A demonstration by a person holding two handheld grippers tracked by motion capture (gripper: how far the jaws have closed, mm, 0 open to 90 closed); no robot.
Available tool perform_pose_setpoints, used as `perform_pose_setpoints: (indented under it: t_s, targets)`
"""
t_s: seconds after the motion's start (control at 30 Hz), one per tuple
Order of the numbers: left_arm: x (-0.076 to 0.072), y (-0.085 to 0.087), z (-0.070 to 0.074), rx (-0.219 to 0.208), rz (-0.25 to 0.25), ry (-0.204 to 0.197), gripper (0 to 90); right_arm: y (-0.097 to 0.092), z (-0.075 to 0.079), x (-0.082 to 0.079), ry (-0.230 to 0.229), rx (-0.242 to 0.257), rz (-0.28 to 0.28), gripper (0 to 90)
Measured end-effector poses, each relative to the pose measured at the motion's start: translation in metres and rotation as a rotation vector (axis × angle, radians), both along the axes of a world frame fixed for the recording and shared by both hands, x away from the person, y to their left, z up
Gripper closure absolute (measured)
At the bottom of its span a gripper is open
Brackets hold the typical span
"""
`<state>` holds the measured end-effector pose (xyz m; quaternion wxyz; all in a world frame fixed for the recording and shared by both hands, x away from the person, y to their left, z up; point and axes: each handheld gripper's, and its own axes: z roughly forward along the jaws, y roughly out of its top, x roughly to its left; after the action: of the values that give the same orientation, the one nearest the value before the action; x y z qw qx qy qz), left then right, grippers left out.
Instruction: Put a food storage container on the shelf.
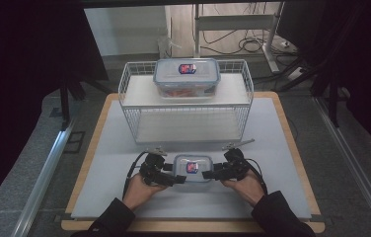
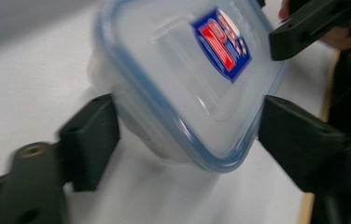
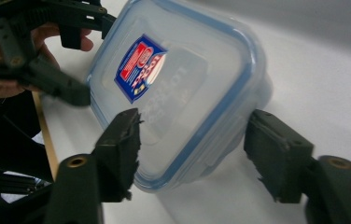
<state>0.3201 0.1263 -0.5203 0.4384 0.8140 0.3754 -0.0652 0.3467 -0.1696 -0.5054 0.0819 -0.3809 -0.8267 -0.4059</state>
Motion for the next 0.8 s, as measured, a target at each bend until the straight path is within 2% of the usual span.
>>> perform_pose_setpoints:
  t_s: [0.07,0.13,0.23,0.37,0.43,0.47,0.57,0.6,0.7,0.8]
  targets:
    - [-0.004,0.005,0.001,-0.022,0.024,-0.002,35.6,-0.002,0.002,-0.003,-0.016,0.005,0.003,43.1]
    - [-0.008,0.009,0.000,-0.046,0.036,-0.015,41.5,-0.006,0.003,-0.006,-0.022,0.024,-0.001,47.6]
    - [-0.009,0.014,-0.002,-0.099,0.051,0.004,48.8,-0.012,0.002,-0.008,-0.008,0.071,-0.003,52.6]
    - [-0.009,0.019,-0.006,-0.154,0.059,0.023,51.9,-0.018,0.001,-0.010,-0.017,0.104,-0.004,57.1]
    - [-0.008,0.021,-0.008,-0.181,0.064,0.041,52.3,-0.021,0.003,-0.012,-0.054,0.119,-0.025,65.4]
    - [-0.007,0.022,-0.009,-0.199,0.064,0.045,53.4,-0.024,0.004,-0.011,-0.054,0.136,-0.029,66.8]
    - [-0.005,0.025,-0.011,-0.233,0.068,0.071,54.6,-0.026,0.001,-0.009,-0.012,0.174,-0.035,65.5]
    - [-0.005,0.026,-0.012,-0.251,0.068,0.082,56.4,-0.026,-0.001,-0.008,0.006,0.172,-0.029,63.4]
    - [-0.005,0.026,-0.012,-0.233,0.058,0.078,56.3,-0.025,-0.004,-0.006,0.032,0.169,-0.021,60.2]
    - [-0.005,0.026,-0.012,-0.220,0.051,0.073,56.2,-0.022,-0.006,-0.006,0.024,0.154,-0.011,53.9]
